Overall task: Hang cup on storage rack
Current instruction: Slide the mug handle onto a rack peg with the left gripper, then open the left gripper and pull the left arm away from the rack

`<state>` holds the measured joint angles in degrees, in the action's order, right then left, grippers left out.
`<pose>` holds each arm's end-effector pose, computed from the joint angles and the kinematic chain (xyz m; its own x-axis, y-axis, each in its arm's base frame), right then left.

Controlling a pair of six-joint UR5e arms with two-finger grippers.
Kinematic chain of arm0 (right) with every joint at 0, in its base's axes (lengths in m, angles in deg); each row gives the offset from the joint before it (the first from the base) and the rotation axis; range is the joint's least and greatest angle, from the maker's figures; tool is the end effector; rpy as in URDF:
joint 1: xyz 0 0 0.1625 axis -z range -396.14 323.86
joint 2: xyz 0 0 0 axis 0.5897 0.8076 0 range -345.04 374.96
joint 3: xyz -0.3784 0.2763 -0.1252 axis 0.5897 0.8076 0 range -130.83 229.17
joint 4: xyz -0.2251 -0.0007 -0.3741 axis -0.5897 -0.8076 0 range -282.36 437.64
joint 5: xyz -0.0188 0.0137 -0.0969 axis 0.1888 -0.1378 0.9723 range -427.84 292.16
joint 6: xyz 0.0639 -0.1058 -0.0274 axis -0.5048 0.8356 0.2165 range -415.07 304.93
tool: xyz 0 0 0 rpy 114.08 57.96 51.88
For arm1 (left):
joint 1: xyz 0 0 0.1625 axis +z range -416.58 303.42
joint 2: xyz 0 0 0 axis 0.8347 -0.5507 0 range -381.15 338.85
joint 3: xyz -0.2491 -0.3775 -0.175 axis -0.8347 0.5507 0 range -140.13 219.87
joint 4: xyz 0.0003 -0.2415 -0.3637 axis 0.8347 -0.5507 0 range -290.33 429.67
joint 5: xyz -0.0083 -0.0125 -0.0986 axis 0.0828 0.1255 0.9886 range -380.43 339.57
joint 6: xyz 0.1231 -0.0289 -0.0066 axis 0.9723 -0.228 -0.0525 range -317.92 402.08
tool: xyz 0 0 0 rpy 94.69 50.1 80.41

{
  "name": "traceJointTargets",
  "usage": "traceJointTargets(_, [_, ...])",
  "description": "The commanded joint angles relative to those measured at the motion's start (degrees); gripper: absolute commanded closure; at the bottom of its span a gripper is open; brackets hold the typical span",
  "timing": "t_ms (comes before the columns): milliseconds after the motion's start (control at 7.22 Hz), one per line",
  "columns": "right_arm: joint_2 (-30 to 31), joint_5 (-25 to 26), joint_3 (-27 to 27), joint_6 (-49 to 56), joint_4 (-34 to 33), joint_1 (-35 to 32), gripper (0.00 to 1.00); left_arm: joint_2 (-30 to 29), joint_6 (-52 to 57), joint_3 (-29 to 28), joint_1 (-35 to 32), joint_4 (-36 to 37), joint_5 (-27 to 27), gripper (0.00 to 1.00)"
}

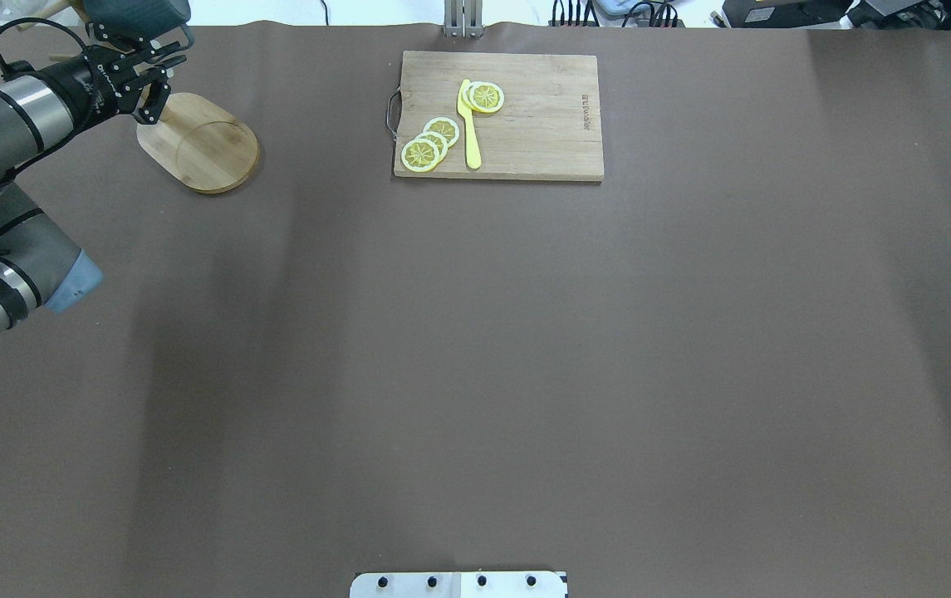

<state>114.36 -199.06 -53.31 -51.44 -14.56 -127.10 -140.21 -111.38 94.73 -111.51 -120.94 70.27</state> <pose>0.0572 -0.4361 0.7123 0.7518 -0.0607 0.6566 0.0308 0.9979 0.0570 0.3332 -0.7036 0.5211 -0.7461 -0.4941 -0.4462 0.3218 0.3191 -0.8914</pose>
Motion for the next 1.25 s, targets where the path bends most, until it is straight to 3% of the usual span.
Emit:
traceJointTargets(0, [0.0, 0.0, 0.0, -0.03, 0.0, 0.0, 0.0, 0.22, 0.27, 0.16, 0.08, -0.11, 0.0, 0.01])
traceJointTargets(831, [-0.18, 0.0, 0.26, -0.03, 0.0, 0.0, 0.0, 4.78, 5.28, 2.18, 0.43, -6.86, 2.54, 0.01])
traceJointTargets(1108, [-0.26, 0.0, 0.26, -0.03, 0.0, 0.0, 0.0, 8.99, 7.2, 6.64, 0.35, -8.29, 4.91, 0.01])
